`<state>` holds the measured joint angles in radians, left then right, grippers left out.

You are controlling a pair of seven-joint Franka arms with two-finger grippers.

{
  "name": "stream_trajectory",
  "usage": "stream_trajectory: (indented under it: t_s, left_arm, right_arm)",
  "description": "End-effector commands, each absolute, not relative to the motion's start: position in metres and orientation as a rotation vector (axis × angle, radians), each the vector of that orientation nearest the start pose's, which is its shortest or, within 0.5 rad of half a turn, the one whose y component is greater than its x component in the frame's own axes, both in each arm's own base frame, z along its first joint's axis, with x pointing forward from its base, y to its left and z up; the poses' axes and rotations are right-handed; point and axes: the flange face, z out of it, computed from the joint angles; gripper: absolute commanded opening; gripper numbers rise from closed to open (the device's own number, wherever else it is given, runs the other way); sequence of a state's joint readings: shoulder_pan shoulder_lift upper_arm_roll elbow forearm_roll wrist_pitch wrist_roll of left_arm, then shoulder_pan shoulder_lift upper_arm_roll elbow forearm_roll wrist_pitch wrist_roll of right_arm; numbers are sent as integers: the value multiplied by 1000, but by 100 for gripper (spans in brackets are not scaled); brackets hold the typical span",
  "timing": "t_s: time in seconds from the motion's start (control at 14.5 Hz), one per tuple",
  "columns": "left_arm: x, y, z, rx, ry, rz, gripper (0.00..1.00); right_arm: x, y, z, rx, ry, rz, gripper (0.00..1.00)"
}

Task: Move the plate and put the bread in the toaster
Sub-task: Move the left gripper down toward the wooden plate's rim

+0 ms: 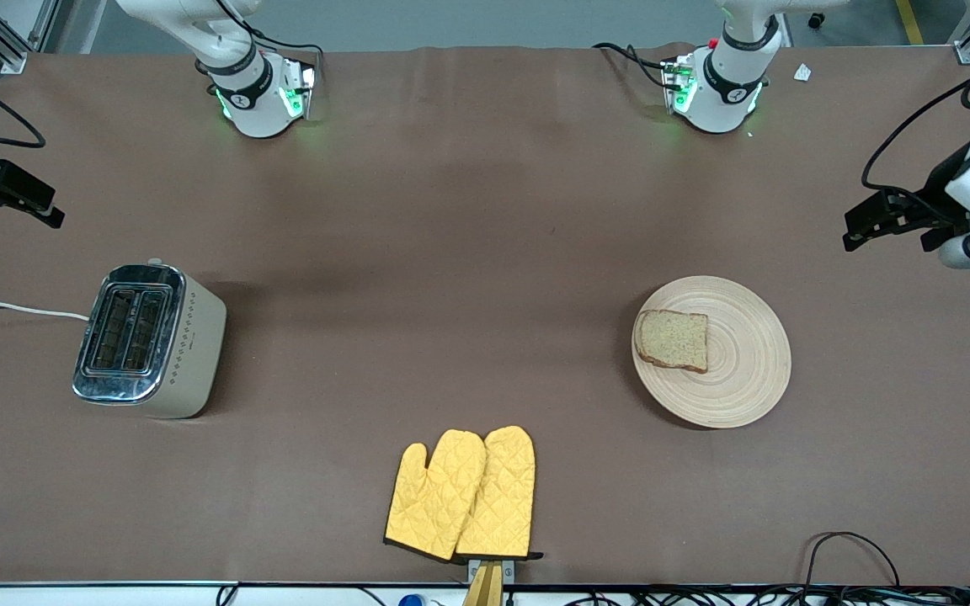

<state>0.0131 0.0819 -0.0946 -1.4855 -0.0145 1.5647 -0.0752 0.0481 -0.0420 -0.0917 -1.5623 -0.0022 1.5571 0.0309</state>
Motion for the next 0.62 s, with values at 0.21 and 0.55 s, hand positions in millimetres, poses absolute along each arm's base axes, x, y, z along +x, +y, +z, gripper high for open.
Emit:
stream_trajectory:
  t_s: [0.21, 0.55]
  left_arm:
    - [611, 40, 542, -3326, -86, 223, 100]
    - [643, 110, 401, -3616, -175, 466, 100]
  right_arm:
    - [541, -27, 672, -3217, 115, -116, 100]
    - [540, -29, 670, -3204, 123, -108, 100]
